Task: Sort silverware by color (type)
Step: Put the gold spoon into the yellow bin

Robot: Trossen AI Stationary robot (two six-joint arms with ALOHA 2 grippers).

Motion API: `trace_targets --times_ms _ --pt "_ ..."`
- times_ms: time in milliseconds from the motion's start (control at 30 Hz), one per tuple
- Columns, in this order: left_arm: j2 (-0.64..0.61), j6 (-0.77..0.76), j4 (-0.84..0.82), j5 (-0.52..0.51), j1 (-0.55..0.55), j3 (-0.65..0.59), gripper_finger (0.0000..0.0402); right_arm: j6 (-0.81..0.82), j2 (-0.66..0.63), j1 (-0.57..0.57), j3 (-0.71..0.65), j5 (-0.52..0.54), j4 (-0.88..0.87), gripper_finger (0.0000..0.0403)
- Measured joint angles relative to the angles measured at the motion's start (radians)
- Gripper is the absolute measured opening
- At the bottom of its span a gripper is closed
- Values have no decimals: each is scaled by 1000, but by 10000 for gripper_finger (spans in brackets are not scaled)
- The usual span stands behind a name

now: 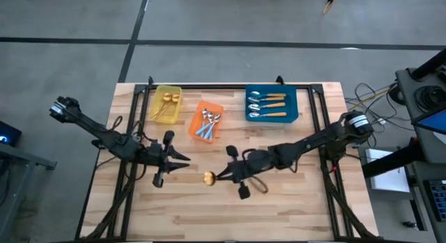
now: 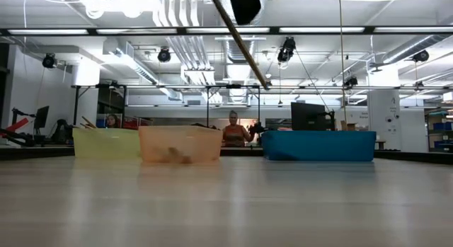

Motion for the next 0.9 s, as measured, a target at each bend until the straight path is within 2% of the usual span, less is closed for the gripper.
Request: trace_targets --times_ms 133,400,600,900 --pt "56 34 89 0 0 0 59 -83 -36 -19 -65 -105 179 11" --pt "166 126 269 0 2 0 59 -189 -40 -32 -144 -231 359 11" --pt "211 177 348 0 6 0 59 -256 -64 -33 -171 -246 492 12" --pt "250 184 441 0 13 0 59 -404 -101 -34 -171 -246 597 12"
